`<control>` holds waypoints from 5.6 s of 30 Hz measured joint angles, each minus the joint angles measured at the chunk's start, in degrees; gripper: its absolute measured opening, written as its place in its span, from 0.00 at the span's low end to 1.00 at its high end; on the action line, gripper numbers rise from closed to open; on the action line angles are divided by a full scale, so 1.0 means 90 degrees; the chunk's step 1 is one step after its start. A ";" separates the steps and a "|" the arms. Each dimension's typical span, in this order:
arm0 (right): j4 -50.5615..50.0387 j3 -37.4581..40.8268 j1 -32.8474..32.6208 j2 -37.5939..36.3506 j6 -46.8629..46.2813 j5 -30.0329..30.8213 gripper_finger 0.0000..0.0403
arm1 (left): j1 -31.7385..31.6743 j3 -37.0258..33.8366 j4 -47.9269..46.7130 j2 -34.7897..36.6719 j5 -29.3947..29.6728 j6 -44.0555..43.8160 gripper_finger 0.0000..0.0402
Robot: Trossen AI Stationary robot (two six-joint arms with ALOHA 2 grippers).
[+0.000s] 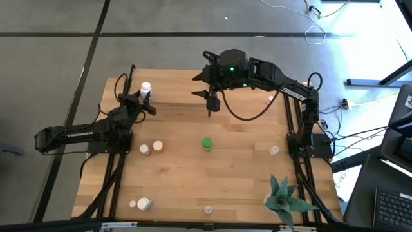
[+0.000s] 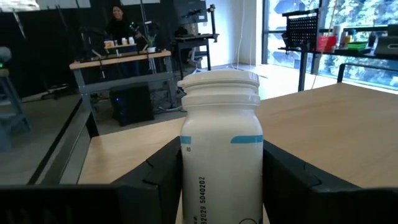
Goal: Pick and place medicine bottles onto shelf by color
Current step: Put the top white pill bottle on the shelf
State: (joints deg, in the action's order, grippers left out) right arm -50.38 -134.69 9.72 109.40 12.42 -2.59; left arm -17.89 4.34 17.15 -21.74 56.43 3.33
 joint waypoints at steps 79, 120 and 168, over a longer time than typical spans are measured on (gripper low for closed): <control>-0.0022 0.0000 -0.0002 0.0002 0.0008 -0.0002 0.61 | 0.0000 0.0000 0.0002 0.0000 0.0320 0.0648 0.42; -0.0023 0.0000 -0.0003 0.0005 0.0008 -0.0002 0.61 | 0.0005 -0.0002 0.1837 0.0012 0.0830 0.2706 0.60; -0.0023 0.0000 -0.0002 0.0005 0.0007 -0.0002 0.61 | 0.3839 0.1857 0.2446 -0.0005 0.3292 0.5195 0.60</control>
State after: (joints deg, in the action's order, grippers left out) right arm -50.59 -134.69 9.69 109.45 12.48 -2.61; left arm 16.67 21.06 39.16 -21.78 86.05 50.09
